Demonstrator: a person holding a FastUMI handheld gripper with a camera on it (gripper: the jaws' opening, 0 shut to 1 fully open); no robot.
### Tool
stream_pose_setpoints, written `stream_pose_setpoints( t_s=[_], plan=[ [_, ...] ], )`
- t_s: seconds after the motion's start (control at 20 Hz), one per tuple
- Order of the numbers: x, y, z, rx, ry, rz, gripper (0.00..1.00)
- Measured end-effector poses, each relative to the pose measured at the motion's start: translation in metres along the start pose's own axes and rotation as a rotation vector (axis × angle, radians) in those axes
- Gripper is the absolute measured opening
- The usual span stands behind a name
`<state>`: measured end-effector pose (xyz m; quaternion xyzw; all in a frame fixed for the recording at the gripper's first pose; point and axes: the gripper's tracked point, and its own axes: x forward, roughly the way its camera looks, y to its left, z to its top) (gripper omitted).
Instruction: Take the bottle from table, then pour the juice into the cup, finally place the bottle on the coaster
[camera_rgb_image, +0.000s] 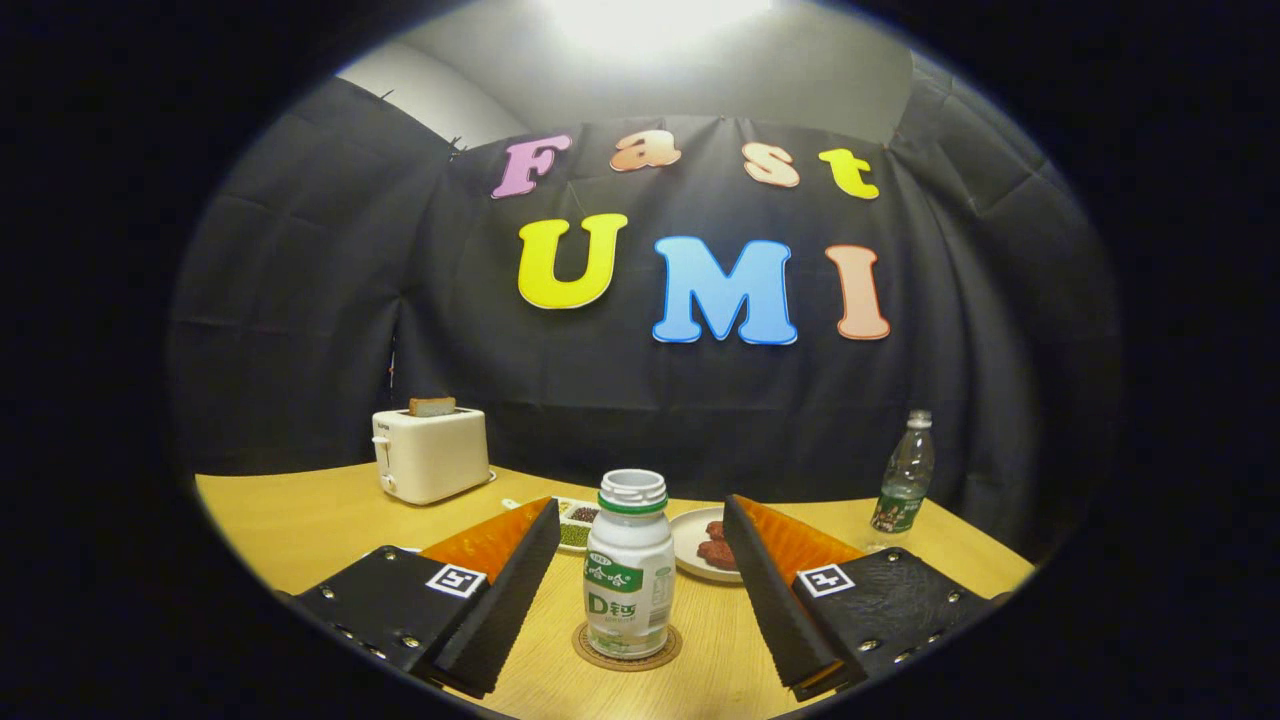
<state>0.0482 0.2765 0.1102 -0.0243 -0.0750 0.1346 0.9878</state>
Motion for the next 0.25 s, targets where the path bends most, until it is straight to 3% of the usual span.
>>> stream_pose_setpoints(
  t_s=[0.25],
  plan=[
    [-0.027, -0.021, 0.039, -0.008, -0.052, -0.017, 0.97]
  ],
)
